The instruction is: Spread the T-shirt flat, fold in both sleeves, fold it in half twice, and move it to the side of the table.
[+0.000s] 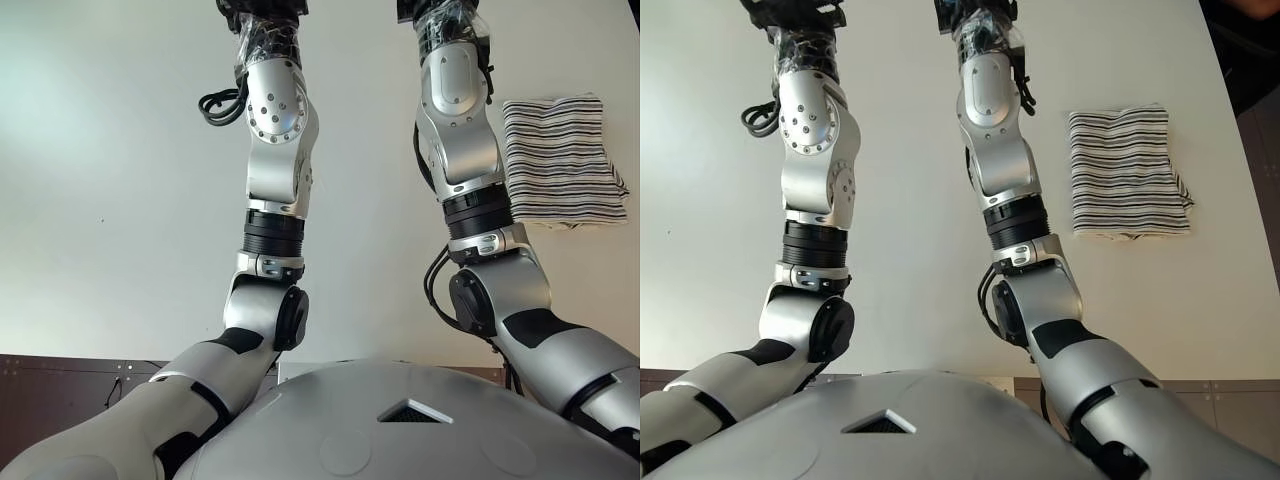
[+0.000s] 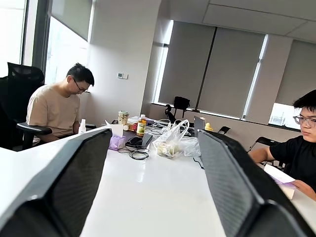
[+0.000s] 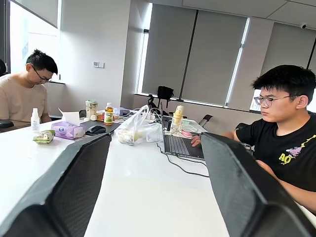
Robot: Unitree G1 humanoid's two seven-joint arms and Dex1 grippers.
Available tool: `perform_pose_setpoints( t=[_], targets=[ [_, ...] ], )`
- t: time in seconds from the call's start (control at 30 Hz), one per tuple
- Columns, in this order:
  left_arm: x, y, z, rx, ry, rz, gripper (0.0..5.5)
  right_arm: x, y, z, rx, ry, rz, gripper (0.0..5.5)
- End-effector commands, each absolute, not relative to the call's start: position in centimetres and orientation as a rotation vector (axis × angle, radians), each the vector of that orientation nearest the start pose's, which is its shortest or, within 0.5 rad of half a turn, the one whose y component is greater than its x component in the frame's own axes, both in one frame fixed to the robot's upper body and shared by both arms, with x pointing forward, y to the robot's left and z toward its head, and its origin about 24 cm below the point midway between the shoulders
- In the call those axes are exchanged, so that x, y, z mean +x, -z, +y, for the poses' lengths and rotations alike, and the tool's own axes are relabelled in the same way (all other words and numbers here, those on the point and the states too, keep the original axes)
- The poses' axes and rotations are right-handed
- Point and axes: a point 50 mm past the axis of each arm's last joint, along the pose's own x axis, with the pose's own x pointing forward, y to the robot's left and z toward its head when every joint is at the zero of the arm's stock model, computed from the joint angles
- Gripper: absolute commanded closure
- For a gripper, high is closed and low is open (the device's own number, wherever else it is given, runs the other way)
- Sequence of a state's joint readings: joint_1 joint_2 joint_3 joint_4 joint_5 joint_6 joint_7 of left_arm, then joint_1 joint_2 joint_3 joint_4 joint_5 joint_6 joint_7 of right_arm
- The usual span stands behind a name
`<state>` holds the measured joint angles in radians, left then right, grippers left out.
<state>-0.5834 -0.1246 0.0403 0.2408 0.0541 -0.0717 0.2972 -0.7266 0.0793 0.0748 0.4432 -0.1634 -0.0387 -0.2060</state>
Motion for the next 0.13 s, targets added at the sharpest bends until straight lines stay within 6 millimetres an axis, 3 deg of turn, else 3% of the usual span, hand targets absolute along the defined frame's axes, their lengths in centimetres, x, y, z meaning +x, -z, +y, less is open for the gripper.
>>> perform_pose_setpoints(
  t=[0.03, 0.13],
  targets=[
    [34.23, -16.28, 9.13, -0.106, -0.126, -0.374, 1.91, 35.97, -16.3, -5.52, -0.141, -0.07, -0.349, 2.16],
    [34.0, -15.99, 9.01, -0.109, -0.125, -0.361, 1.87, 35.82, -16.31, -5.46, -0.149, -0.074, -0.365, 2.51]
  ],
)
